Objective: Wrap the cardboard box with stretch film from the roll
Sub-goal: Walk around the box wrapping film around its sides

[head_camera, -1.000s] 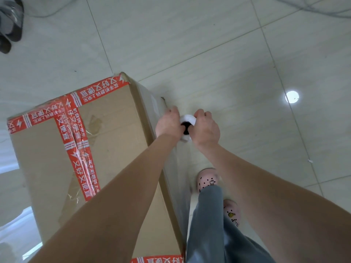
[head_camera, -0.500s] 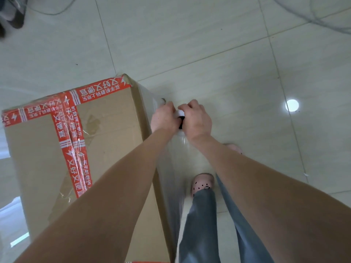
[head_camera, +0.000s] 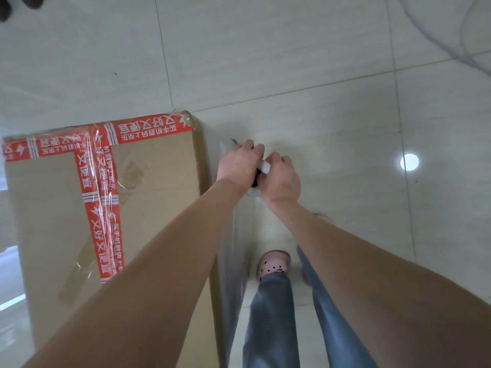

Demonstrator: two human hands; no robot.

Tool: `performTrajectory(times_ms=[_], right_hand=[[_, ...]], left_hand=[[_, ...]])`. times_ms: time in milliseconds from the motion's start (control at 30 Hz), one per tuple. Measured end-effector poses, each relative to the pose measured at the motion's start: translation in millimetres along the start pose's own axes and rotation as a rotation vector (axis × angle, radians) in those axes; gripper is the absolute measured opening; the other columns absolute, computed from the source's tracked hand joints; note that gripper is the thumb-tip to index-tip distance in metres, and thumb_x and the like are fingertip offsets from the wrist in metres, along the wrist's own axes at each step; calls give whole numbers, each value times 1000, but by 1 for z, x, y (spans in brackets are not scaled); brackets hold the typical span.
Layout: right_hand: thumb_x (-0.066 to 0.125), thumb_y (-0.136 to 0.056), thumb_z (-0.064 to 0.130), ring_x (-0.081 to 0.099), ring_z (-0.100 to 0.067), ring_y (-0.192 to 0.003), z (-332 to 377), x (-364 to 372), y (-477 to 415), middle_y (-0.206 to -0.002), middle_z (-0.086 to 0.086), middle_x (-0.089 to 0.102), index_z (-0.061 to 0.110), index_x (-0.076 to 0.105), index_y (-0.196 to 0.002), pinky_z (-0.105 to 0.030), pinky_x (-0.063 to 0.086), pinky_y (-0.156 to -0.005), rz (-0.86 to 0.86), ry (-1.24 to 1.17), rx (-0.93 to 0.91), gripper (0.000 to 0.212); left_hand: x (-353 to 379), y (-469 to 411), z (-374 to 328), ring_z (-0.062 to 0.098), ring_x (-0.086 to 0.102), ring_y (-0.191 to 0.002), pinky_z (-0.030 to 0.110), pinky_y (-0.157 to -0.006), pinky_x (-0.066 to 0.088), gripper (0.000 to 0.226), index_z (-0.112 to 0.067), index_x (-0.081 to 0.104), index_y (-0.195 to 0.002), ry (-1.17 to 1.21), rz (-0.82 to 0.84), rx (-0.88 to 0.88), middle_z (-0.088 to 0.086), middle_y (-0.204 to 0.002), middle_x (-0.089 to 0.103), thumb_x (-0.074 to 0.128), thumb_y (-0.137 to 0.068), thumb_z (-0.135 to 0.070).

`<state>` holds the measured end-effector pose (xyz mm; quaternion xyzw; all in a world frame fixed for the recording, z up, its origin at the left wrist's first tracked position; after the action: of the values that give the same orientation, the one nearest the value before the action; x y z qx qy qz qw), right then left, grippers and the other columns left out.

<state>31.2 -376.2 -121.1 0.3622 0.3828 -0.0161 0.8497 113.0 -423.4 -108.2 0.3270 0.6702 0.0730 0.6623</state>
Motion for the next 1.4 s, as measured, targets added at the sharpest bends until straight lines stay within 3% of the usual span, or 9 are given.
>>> performTrajectory(times_ms=[133,333,500,700,900,1133,1267,1333,1400], right_hand=[[49,-86,11,59,-31,-94,9,-7,-14,-109,-7,56,19,60,-111,-32,38,-64,-25,77,-89,28],[48,-87,9,46,-26,-109,30,-13,-37,-116,-5,51,20,57,-116,-32,36,-63,-5,188,-260,32],[57,-87,19,55,-32,-103,33,-18,-43,-119,-8,48,16,49,-117,-32,36,-67,38,92,-55,32],[58,-86,22,59,-35,-93,32,-25,-48,-112,-10,50,19,53,-113,-32,37,-68,89,33,0,28],[50,-88,25,59,-35,-86,36,-26,-55,-105,-9,52,17,57,-109,-31,35,-64,97,60,-32,23],[49,-88,15,48,-29,-68,54,-37,-70,-104,-8,51,15,58,-103,-31,33,-58,102,220,-203,17],[54,-86,12,52,-28,-94,72,-38,-86,-115,-8,46,15,53,-116,-33,38,-60,98,326,-399,30],[55,-85,11,51,-27,-103,74,-37,-92,-118,-8,45,15,49,-120,-33,39,-61,72,310,-359,35],[56,-84,16,56,-30,-97,73,-36,-92,-116,-8,47,14,48,-118,-33,40,-61,83,191,-182,35]], left_hand=[[-4,-11,8,32,57,-93,35,-60,36,19,-10,53,-103,130,-23,-84,8,-106,54,52,-84,-10],[-2,-15,20,32,58,-83,31,-61,35,13,-13,52,-91,444,-108,-410,7,-97,56,57,-79,-14],[-5,-17,24,30,59,-93,28,-65,36,26,-13,53,-101,591,-104,-604,9,-106,59,63,-80,-23],[-16,-26,9,31,52,-107,36,-62,41,35,-12,46,-122,196,-26,-263,10,-121,46,55,-88,-15],[-31,-46,10,27,52,-101,33,-59,37,23,-13,51,-111,-68,-3,-89,7,-113,48,53,-89,-13],[-37,-60,23,33,60,-90,34,-58,36,17,-12,51,-102,2,-2,-181,8,-102,52,51,-85,-13],[-43,-69,39,34,61,-90,33,-59,35,18,-10,51,-102,13,-27,-249,10,-100,58,51,-86,-19],[-48,-76,46,33,61,-92,33,-60,35,18,-10,50,-101,-14,-8,-270,10,-100,60,52,-86,-20],[-55,-81,48,33,61,-97,33,-62,36,21,-10,48,-106,-30,19,-262,11,-105,59,53,-86,-17]])
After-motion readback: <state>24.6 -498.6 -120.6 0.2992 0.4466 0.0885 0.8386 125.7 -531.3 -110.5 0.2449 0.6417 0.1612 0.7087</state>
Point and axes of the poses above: each hand's wrist, its own y-axis away from the middle knuckle, its own x-axis out of the palm, z = x × y, the point moved 1 cm from there along -y, towards the middle knuckle
